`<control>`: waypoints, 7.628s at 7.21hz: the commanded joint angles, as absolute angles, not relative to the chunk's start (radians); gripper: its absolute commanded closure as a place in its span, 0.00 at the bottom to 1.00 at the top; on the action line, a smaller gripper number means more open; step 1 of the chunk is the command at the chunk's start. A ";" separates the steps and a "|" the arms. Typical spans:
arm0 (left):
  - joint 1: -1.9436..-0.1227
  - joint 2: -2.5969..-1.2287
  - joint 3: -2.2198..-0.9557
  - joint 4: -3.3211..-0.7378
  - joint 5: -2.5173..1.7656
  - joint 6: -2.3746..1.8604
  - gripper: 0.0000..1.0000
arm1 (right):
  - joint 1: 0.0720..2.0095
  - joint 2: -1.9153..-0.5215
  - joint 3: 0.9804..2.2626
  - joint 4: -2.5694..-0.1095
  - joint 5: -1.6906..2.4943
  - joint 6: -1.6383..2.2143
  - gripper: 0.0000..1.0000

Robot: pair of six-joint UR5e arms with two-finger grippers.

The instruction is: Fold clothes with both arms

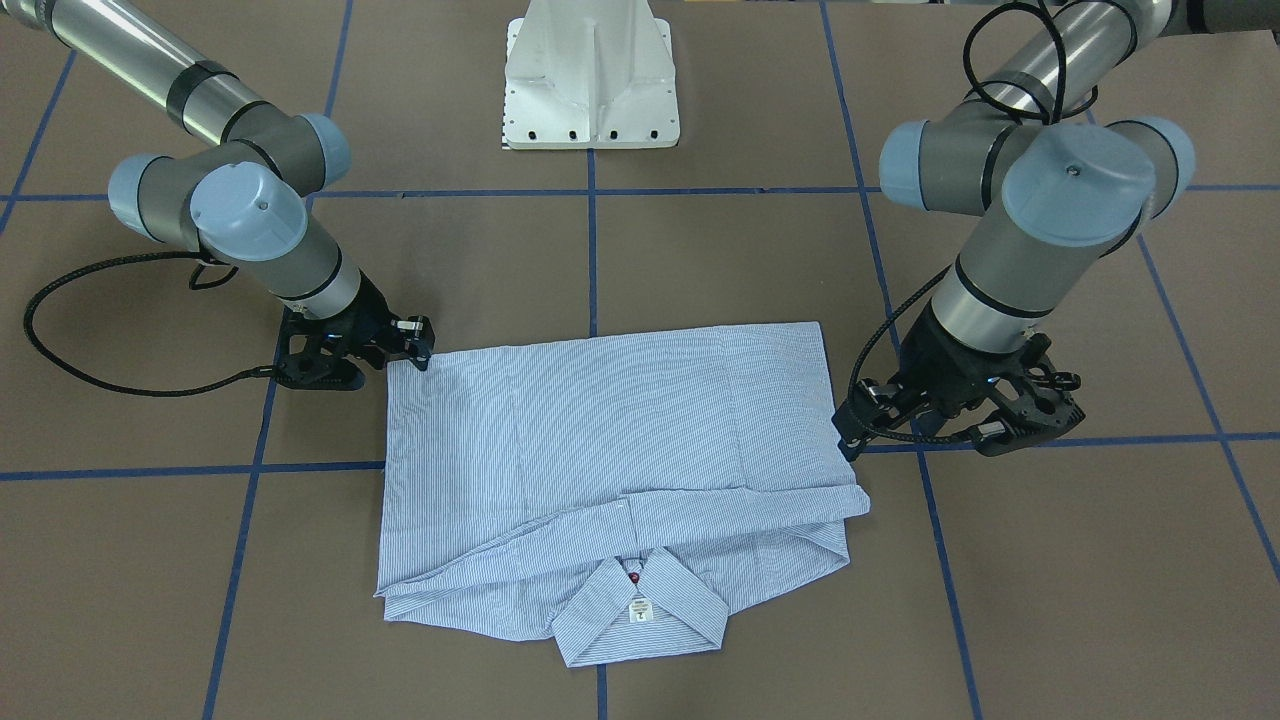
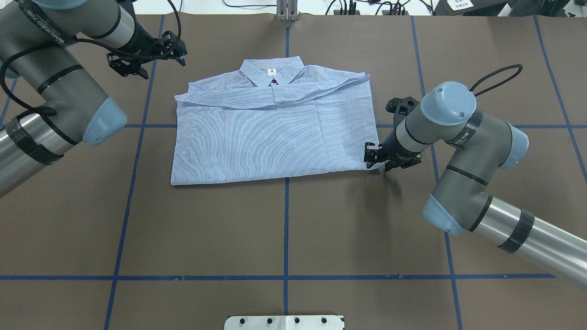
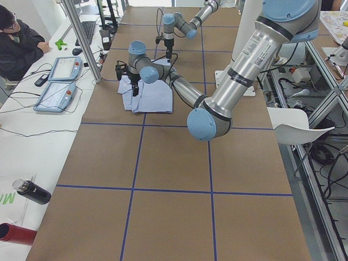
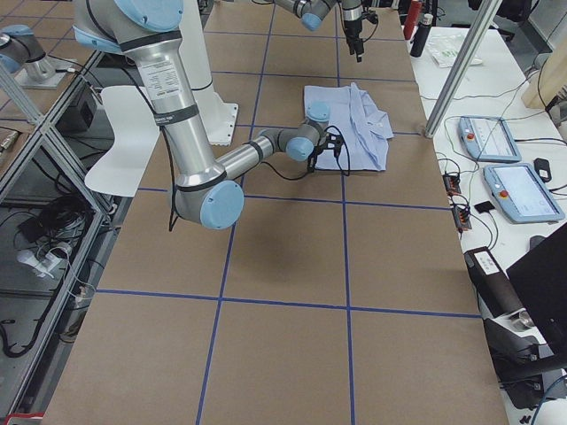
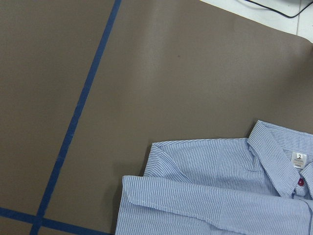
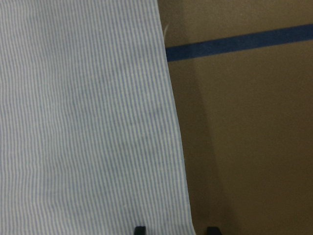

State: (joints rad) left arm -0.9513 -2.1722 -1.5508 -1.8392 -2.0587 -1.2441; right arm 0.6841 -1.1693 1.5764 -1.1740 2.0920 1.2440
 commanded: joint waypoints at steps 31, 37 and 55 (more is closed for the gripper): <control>-0.376 -2.097 -1.729 -1.813 -1.884 -1.839 0.06 | 0.726 -1.511 2.114 -1.167 2.255 1.264 0.00; -0.380 -2.092 -1.723 -1.809 -1.843 -1.844 0.28 | 0.729 -1.511 2.114 -1.169 2.255 1.264 0.00; -0.373 -2.089 -1.726 -1.798 -1.832 -1.922 0.74 | 0.739 -1.516 2.102 -1.172 2.253 1.264 0.00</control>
State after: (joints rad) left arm -0.3731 -2.0876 -1.7234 -1.7978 -1.8328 -1.9011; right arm 0.7367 -1.5151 2.1027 -1.1714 2.2534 1.2640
